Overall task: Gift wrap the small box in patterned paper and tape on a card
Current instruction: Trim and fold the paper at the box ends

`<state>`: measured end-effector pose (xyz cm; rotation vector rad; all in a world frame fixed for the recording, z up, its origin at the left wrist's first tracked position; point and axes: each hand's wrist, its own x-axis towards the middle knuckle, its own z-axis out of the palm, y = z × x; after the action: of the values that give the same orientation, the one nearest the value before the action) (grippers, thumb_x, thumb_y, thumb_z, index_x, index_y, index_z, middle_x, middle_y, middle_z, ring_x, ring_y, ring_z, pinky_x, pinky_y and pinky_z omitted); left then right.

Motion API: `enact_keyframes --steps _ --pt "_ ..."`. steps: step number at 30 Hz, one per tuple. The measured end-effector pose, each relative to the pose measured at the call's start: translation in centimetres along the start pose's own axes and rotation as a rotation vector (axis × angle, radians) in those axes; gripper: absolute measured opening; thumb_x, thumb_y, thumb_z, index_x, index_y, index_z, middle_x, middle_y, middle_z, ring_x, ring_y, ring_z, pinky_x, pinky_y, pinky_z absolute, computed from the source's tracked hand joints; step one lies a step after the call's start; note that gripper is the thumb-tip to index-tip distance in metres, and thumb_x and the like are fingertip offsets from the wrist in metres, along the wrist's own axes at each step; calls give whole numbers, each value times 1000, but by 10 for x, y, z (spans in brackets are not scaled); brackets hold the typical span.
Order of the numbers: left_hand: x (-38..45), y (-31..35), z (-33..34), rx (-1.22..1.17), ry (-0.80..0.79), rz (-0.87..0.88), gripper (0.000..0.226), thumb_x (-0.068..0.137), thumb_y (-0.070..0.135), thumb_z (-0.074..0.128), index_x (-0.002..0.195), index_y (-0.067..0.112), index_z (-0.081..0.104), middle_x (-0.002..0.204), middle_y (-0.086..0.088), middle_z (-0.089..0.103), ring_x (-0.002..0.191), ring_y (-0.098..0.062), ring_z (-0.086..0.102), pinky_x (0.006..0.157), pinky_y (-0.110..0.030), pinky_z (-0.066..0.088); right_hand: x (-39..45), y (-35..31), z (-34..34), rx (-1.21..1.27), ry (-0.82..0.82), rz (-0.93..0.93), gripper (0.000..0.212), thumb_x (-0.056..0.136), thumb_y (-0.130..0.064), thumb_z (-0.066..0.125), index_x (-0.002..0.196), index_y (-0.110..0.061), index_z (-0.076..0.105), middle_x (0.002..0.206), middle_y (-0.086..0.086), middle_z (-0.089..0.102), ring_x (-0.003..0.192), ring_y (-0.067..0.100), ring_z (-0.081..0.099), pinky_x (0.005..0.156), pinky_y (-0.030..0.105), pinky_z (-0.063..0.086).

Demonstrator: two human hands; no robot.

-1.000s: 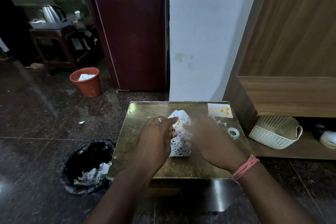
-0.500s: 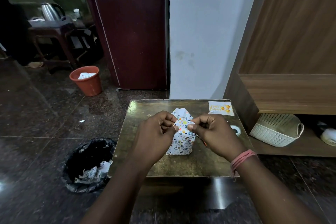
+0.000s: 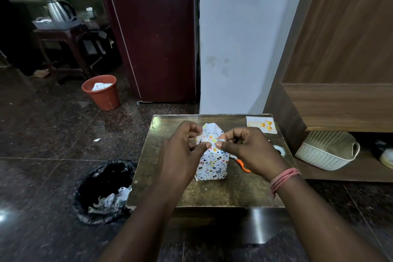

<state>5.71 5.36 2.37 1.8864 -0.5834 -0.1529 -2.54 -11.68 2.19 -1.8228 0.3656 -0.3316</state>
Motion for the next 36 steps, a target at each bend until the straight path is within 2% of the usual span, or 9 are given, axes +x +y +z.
enact_keyframes --steps 5,8,11,15,18,21,26,31,36 --pt "-1 2 -3 12 0 -29 57 85 24 84 127 46 52 125 12 54 78 -5 64 68 -23 48 3 6 0 -86 7 -26 9 82 -29 83 81 -22 77 72 -2 71 66 5 60 66 36 51" --pt "5 2 -4 -124 -107 -169 71 89 15 80 146 37 44 128 13 55 92 -8 65 71 -19 51 6 12 -1 -71 -10 -19 13 77 -35 85 85 -31 77 115 -8 68 111 10 65 97 45 52" --pt "15 -3 -5 -203 -192 -277 58 88 7 79 140 18 57 124 4 68 103 -17 72 83 -31 59 9 17 -1 151 -88 19 24 80 -11 84 93 -24 68 119 -11 68 116 11 65 96 37 53" --pt "19 0 -5 -264 -224 -338 33 88 -1 73 115 18 71 98 -2 77 72 -9 73 52 -17 48 14 15 -3 283 -119 102 53 80 6 79 123 -15 58 100 2 74 100 19 68 87 36 58" --pt "20 0 -2 -364 -248 -363 29 89 -11 66 113 6 69 90 -5 71 57 -2 67 43 -15 44 17 13 -1 383 -170 105 50 82 15 70 127 -5 62 106 8 76 97 17 71 82 28 58" --pt "24 -3 -4 -426 -271 -388 30 86 -14 65 110 4 70 80 1 71 59 -4 68 47 -16 47 18 20 3 480 -205 106 44 77 9 75 119 -3 70 116 21 72 103 26 69 93 37 55" --pt "25 -8 -4 -383 -278 -368 26 83 -4 71 102 13 76 92 -6 77 83 -22 72 76 -34 54 18 24 2 512 -171 156 29 67 2 81 93 -11 78 95 14 71 95 26 66 89 36 52" --pt "22 -6 -4 -340 -233 -301 19 84 -2 74 94 15 79 80 -10 76 72 -24 69 66 -34 55 16 17 -1 420 -138 158 22 76 5 77 95 -5 78 97 18 75 95 22 71 89 30 56" --pt "20 -15 -3 -83 -184 -83 11 86 19 81 86 29 77 57 16 53 49 -4 40 54 -23 32 9 15 -6 303 -132 84 21 83 -1 78 104 -2 77 110 5 77 105 15 72 87 22 56"
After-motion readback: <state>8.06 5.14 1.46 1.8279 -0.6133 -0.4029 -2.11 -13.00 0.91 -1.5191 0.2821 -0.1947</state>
